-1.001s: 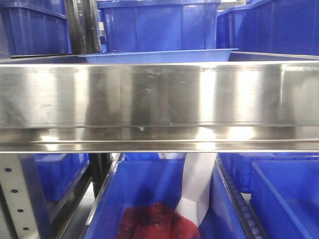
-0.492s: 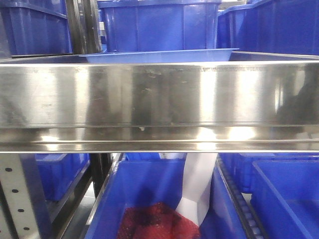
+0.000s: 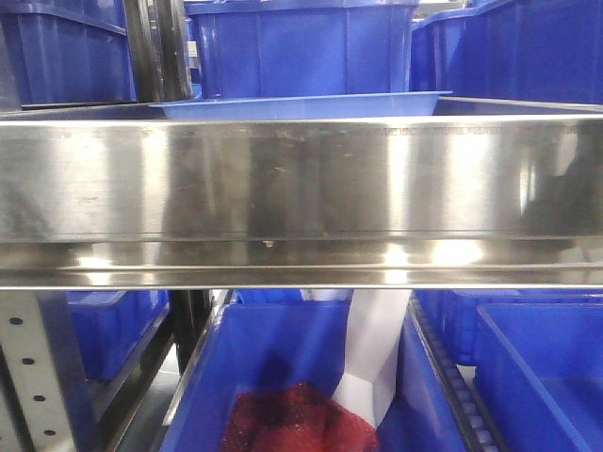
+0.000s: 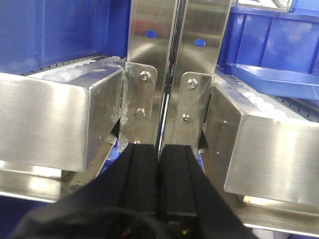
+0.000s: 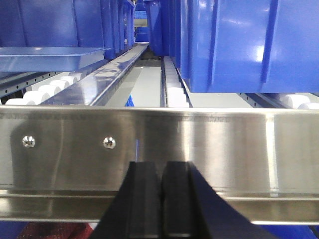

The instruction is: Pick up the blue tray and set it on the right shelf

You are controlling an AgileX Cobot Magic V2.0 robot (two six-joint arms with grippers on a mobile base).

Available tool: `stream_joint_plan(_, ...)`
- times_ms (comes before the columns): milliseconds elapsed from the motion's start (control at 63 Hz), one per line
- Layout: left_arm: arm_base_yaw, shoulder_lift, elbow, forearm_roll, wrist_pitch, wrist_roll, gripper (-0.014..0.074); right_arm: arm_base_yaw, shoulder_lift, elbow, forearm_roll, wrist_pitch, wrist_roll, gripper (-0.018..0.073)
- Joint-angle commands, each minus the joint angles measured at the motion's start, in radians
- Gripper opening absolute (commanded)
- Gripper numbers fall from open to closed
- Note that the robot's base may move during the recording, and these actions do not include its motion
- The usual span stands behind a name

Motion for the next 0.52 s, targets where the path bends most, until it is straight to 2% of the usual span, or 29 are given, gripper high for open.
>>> stream_joint_plan(0, 0.001, -0.012, 0.028, -0.006, -0.089, 0.005, -0.0048, -0.008, -0.022, -0.023, 0.0, -0.096, -0.006, 0.0055)
stream_joint_plan(508, 0.001, -0.012, 0.028, -0.006, -0.089, 0.005, -0.0048, -0.008, -0.022, -0.023, 0.0, -0.096, -0.006, 0.0055)
